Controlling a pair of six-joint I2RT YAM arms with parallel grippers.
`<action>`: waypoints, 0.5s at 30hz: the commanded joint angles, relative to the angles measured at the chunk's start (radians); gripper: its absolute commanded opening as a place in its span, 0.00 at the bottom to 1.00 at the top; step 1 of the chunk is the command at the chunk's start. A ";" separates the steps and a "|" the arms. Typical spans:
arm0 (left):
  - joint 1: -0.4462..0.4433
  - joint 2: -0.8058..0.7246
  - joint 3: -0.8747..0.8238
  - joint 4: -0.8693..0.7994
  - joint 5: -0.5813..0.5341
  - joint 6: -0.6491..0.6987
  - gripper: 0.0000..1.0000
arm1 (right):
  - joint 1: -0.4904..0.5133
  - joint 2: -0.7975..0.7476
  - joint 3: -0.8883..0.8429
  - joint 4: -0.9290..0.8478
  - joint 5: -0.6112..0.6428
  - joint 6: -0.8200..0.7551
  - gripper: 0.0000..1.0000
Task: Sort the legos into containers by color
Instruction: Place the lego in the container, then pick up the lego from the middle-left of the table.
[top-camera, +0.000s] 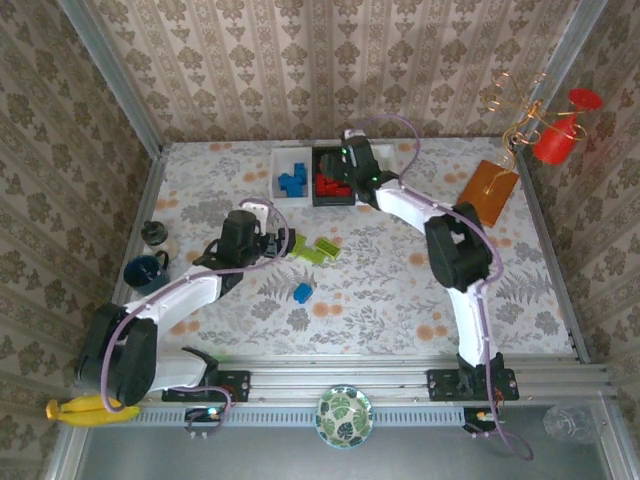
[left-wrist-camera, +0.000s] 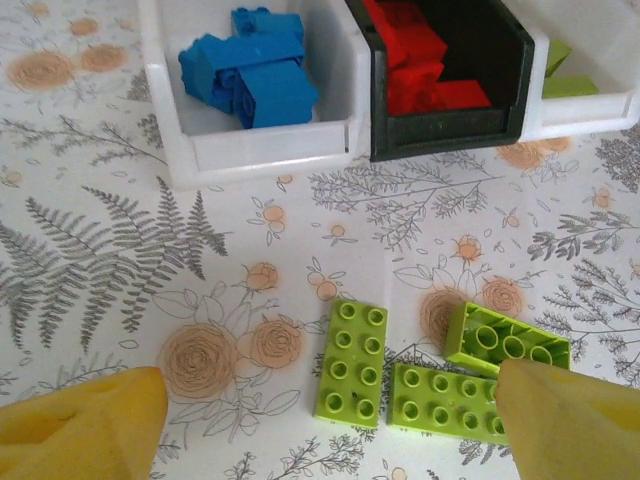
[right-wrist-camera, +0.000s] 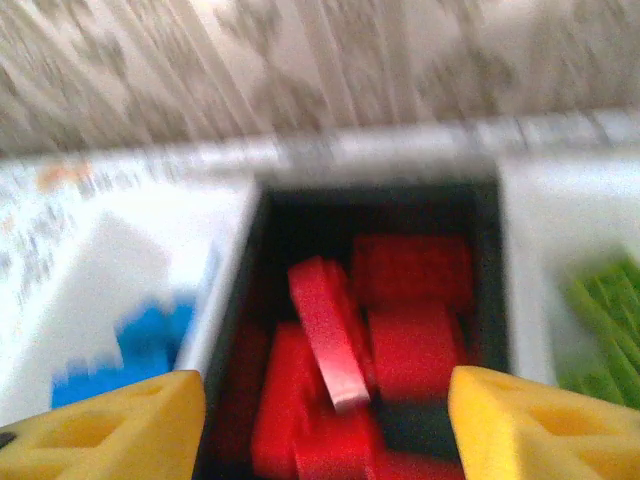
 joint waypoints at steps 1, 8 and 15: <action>0.008 0.013 -0.027 -0.010 0.047 -0.047 0.87 | 0.055 -0.246 -0.243 -0.013 -0.105 -0.052 0.74; 0.063 -0.034 -0.109 0.019 0.177 -0.130 0.87 | 0.190 -0.496 -0.623 -0.054 -0.044 -0.200 0.80; -0.061 -0.114 -0.132 -0.152 0.169 -0.018 0.87 | 0.215 -0.556 -0.743 -0.038 0.028 -0.192 0.81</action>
